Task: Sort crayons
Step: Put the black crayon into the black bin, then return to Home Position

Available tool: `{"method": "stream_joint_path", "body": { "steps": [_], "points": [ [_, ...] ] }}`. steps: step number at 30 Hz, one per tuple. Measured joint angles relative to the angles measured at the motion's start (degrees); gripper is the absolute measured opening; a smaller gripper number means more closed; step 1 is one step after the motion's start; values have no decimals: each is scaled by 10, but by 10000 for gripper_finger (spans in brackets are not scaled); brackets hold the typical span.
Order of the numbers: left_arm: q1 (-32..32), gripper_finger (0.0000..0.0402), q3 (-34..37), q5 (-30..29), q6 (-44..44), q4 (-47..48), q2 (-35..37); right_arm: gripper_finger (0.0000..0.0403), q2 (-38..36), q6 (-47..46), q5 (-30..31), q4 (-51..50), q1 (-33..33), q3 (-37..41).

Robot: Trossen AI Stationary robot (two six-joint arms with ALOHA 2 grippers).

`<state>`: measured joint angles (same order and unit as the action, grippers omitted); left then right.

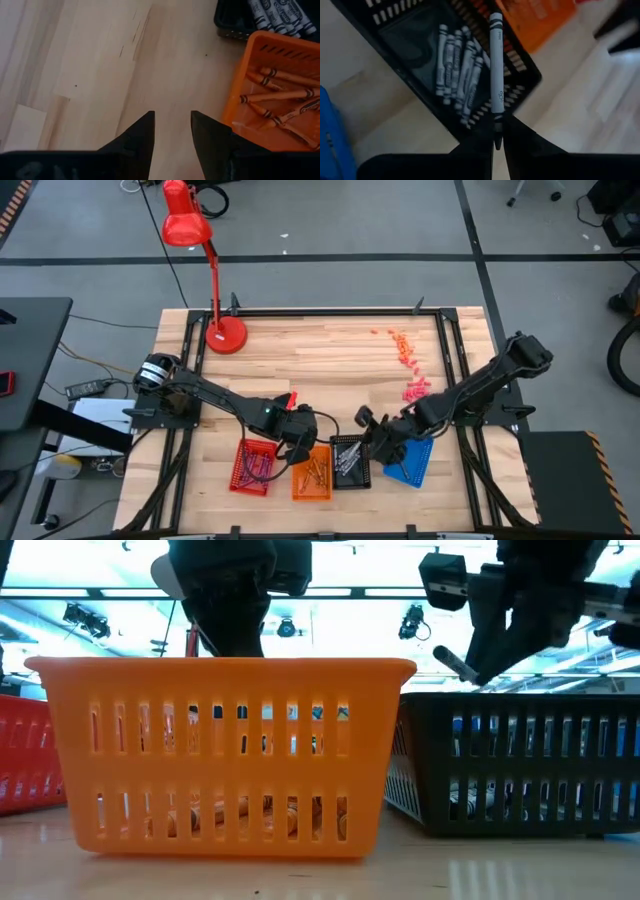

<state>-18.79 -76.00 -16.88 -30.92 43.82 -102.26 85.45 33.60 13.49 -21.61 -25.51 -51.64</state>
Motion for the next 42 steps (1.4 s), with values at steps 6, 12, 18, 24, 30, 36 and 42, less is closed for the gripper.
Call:
{"method": "stream_joint_path", "body": {
  "steps": [6,12,18,24,30,36,42],
  "points": [
    [0,139,0,0,0,-4,0,32,48,86,4,38,-15,0],
    [5,139,0,0,5,-4,0,36,82,134,8,69,-18,0],
    [11,139,0,-1,-1,-13,0,75,90,86,5,75,-16,0],
    [14,139,0,-1,33,-17,0,123,80,71,27,72,-17,0],
    [14,139,0,-11,115,-34,3,129,30,23,15,48,-5,0],
    [21,139,0,-23,156,-25,38,128,-51,-21,-9,74,39,51],
    [22,139,27,-45,175,-31,109,128,-152,-29,-27,134,85,111]
  ]
}}
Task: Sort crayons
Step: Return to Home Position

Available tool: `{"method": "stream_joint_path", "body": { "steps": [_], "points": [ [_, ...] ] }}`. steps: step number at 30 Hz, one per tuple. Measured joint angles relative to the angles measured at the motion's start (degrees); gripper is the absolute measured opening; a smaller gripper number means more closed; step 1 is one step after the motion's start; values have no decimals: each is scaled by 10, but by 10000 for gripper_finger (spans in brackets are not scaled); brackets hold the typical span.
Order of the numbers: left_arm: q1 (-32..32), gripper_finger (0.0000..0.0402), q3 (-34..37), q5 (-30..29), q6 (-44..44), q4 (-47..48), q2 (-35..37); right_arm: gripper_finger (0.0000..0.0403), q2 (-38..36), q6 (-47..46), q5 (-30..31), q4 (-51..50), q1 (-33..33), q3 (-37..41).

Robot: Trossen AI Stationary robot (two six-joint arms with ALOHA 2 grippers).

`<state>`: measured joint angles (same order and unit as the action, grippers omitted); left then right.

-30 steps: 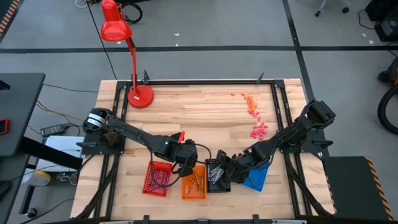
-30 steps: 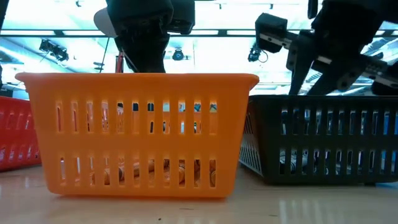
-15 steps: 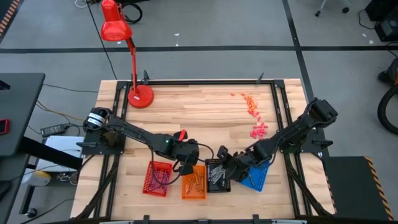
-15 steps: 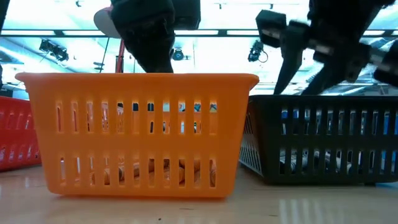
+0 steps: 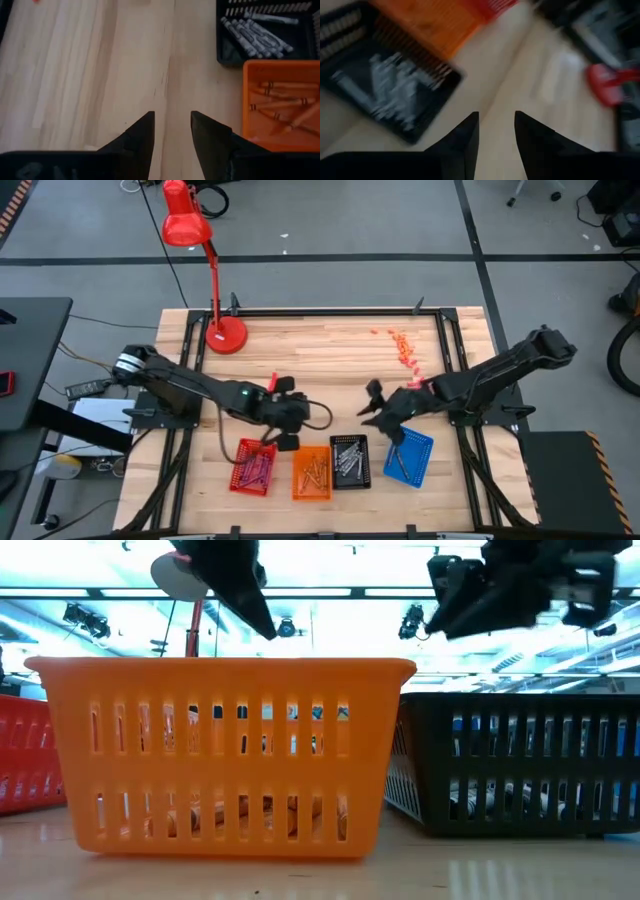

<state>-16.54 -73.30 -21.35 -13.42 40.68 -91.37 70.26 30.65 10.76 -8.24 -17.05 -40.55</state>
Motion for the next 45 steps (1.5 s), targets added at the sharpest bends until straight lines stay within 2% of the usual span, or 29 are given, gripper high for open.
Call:
{"method": "stream_joint_path", "body": {
  "steps": [8,15,22,27,32,45],
  "points": [
    [23,139,115,0,48,-108,124,128,-145,-31,37,115,71,71],
    [50,139,224,0,79,-207,239,128,-280,-64,55,130,143,120],
    [68,139,324,0,114,-238,347,128,-389,-79,55,133,187,158],
    [77,139,401,0,160,-294,432,128,-433,-107,50,128,206,172],
    [87,139,473,0,167,-321,516,128,-472,-148,48,128,225,191],
    [88,139,572,-2,133,-350,703,128,-564,-212,36,117,251,257]
  ]
}}
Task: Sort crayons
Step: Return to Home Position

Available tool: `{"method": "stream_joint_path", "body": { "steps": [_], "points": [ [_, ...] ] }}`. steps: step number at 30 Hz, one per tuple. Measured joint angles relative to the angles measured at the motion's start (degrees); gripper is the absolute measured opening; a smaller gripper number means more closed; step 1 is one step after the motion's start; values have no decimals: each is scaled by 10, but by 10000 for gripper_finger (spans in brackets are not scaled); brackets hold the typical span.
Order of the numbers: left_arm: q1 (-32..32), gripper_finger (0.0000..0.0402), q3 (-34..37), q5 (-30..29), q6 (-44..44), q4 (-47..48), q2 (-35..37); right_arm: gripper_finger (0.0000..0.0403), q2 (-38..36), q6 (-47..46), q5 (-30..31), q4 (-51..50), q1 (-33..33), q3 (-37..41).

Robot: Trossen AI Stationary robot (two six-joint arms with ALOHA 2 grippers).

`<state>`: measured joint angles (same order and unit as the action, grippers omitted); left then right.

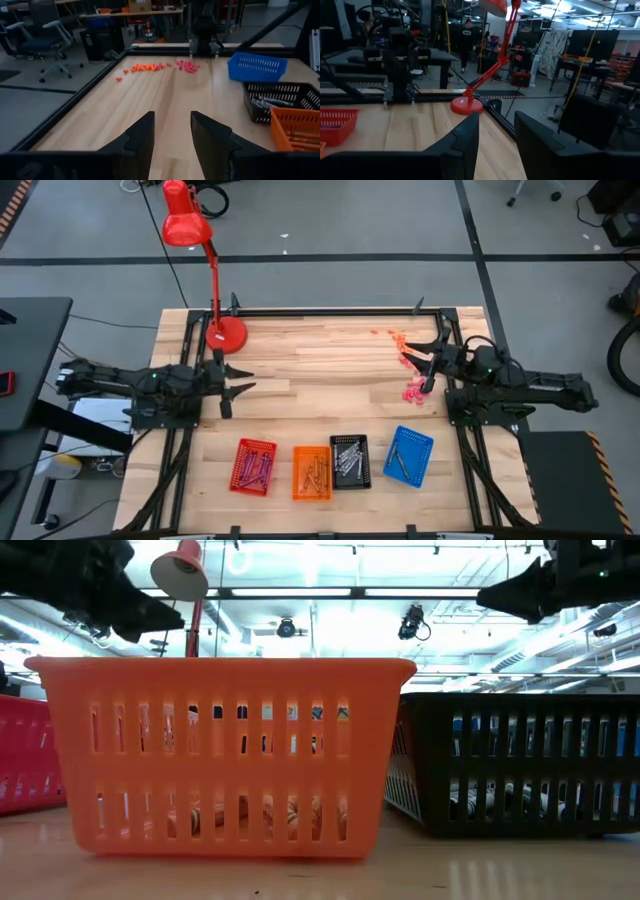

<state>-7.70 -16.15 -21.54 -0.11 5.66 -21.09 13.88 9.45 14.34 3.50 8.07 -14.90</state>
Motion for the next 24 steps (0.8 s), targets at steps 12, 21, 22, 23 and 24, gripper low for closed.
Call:
{"method": "stream_joint_path", "body": {
  "steps": [12,21,22,23,24],
  "points": [
    [0,139,84,13,7,-38,49,128,-44,-33,10,17,2,54],
    [0,139,110,12,48,-40,125,128,-108,-51,16,23,2,101],
    [0,139,110,12,52,-38,139,128,-122,-50,16,24,2,107],
    [0,139,110,12,57,-32,154,128,-136,-49,16,26,2,111],
    [0,139,110,12,60,-26,169,128,-138,-49,19,34,3,114]
  ]
}}
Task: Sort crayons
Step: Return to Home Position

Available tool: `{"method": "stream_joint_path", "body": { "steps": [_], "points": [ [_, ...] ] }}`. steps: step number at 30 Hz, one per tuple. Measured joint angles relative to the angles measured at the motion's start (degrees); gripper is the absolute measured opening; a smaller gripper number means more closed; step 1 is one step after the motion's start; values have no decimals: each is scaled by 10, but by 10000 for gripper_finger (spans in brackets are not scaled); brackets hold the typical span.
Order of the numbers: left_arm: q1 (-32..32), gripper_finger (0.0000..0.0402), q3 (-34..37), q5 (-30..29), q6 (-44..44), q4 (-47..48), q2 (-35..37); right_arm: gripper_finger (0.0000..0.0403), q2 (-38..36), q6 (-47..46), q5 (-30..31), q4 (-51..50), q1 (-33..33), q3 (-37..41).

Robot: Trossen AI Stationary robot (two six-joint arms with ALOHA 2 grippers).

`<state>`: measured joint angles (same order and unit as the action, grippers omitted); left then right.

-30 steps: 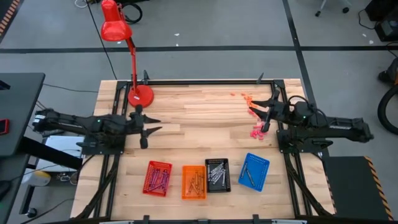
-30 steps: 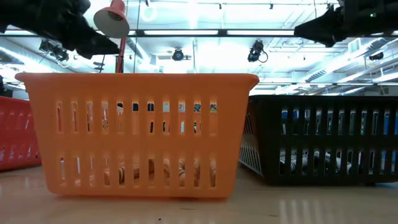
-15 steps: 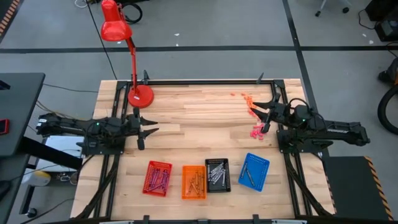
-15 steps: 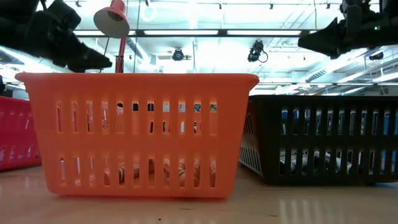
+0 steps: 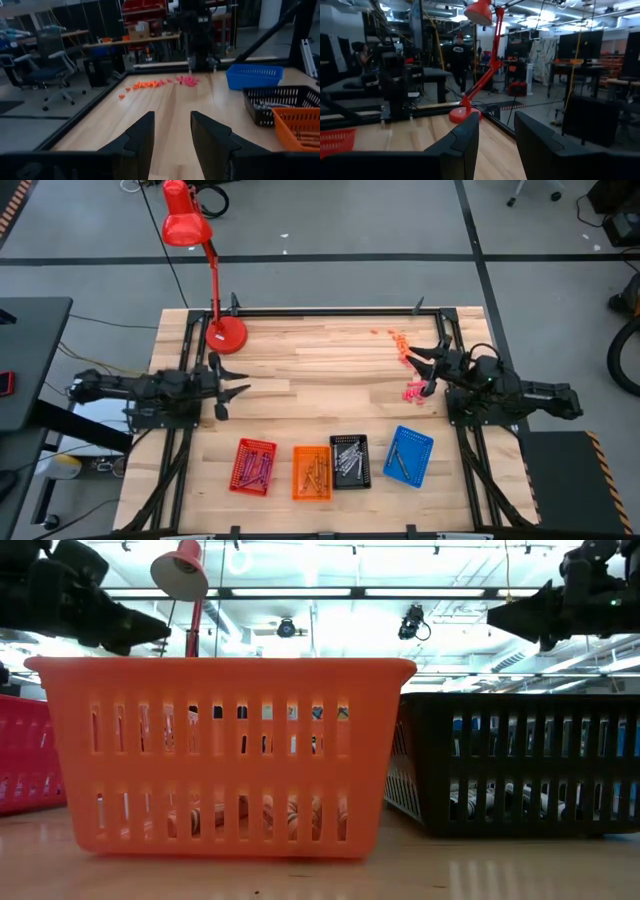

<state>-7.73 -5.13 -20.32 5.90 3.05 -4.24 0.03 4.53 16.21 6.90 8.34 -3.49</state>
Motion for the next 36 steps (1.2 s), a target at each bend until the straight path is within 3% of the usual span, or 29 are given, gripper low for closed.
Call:
{"method": "stream_joint_path", "body": {
  "steps": [3,14,23,29,36],
  "points": [
    [-1,139,0,0,6,33,40,128,4,-2,5,14,0,3],
    [-3,139,0,73,7,54,40,128,1,-80,-9,19,0,9],
    [-3,139,44,107,-9,-46,39,128,3,-115,7,38,0,31],
    [-3,139,45,140,-5,-45,39,128,3,-120,8,37,0,31],
    [5,139,46,124,-20,-46,39,128,3,-136,48,42,0,31]
  ]
}}
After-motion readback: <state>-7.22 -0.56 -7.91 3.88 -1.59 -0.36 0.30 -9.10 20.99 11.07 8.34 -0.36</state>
